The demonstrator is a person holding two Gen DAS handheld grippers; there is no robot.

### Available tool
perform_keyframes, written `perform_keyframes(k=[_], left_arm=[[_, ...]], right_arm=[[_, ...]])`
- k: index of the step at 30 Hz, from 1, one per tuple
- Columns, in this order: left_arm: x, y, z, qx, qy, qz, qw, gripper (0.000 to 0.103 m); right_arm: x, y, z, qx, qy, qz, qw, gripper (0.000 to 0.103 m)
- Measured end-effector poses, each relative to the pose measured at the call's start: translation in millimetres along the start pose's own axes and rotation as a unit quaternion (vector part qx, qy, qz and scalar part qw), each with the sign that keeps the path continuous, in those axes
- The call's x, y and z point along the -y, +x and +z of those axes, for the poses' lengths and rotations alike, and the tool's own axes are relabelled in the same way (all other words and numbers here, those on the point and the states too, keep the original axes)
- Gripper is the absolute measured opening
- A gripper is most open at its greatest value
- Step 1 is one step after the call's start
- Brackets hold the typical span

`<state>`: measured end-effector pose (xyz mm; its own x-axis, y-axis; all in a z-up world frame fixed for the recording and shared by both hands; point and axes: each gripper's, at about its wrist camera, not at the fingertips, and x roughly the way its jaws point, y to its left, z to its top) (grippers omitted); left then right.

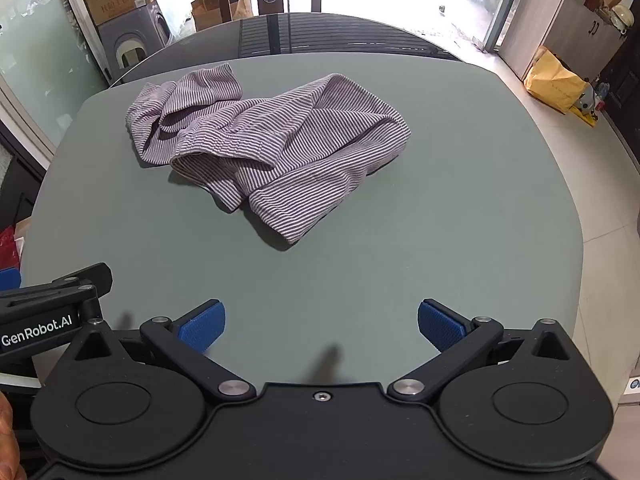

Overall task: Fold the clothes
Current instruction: 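Move both tools toward the crumpled striped shirt on the table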

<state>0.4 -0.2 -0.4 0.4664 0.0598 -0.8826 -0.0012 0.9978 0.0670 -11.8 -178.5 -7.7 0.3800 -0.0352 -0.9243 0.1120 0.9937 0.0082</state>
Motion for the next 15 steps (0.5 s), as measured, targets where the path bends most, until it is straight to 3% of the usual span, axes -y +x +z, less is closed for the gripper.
perform_keyframes(k=[15], left_arm=[[1.2,4.6,1.6,-0.007,-0.005,-0.001,1.0000,0.103]], right_arm=[[-1.5,2.6,1.0,-0.003,-0.001,-0.004,1.000,0.103]])
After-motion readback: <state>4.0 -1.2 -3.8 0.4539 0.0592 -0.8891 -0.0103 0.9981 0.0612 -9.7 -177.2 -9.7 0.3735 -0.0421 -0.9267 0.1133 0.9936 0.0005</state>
